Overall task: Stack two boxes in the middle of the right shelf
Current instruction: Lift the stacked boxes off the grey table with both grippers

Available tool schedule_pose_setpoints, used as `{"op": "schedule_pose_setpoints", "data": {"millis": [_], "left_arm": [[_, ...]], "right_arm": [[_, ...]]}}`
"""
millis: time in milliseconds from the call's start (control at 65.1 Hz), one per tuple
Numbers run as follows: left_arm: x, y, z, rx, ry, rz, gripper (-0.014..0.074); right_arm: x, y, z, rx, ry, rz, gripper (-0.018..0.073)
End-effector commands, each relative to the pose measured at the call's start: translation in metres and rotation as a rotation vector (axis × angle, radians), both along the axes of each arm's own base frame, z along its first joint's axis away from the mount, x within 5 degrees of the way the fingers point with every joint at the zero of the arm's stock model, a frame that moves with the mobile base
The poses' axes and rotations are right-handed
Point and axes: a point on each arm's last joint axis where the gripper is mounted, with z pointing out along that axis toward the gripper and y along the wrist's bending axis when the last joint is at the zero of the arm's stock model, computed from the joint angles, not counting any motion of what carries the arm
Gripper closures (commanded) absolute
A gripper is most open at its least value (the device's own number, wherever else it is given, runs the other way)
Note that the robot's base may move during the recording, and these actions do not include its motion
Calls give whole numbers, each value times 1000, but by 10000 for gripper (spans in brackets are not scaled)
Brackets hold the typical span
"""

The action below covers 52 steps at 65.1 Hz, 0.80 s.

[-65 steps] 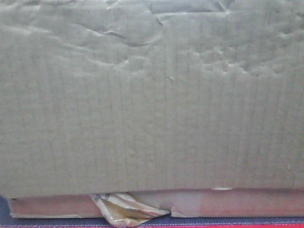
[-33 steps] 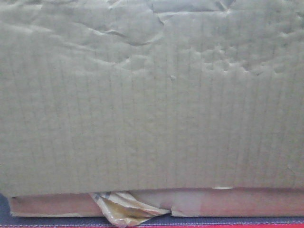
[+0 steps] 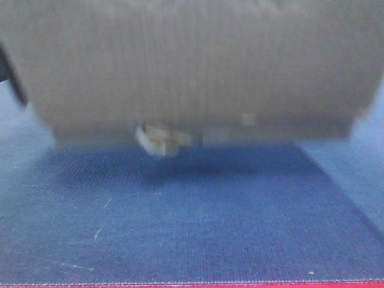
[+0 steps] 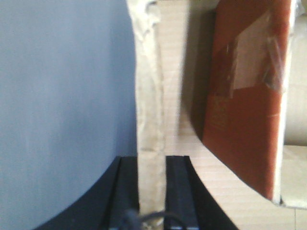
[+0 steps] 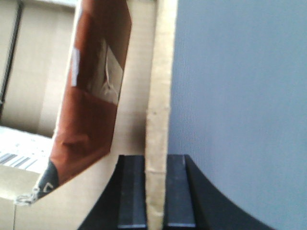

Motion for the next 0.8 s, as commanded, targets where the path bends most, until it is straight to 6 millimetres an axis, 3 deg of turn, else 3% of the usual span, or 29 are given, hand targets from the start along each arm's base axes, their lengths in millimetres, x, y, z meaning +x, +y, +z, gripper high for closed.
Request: {"op": "schedule_pose_setpoints", "data": {"millis": [0, 215, 415, 783], "left_arm": [[0, 2, 30, -12, -171, -20, 707], [7, 5, 54, 5, -369, -57, 707], [13, 17, 53, -39, -359, -24, 707], [23, 31, 57, -53, -420, -7, 707]], "right_arm": [[3, 0, 26, 20, -204, 11, 711], [15, -8, 39, 143, -372, -39, 711], [20, -23, 43, 120, -420, -80, 711], [39, -18, 31, 94, -428, -56, 711]]}}
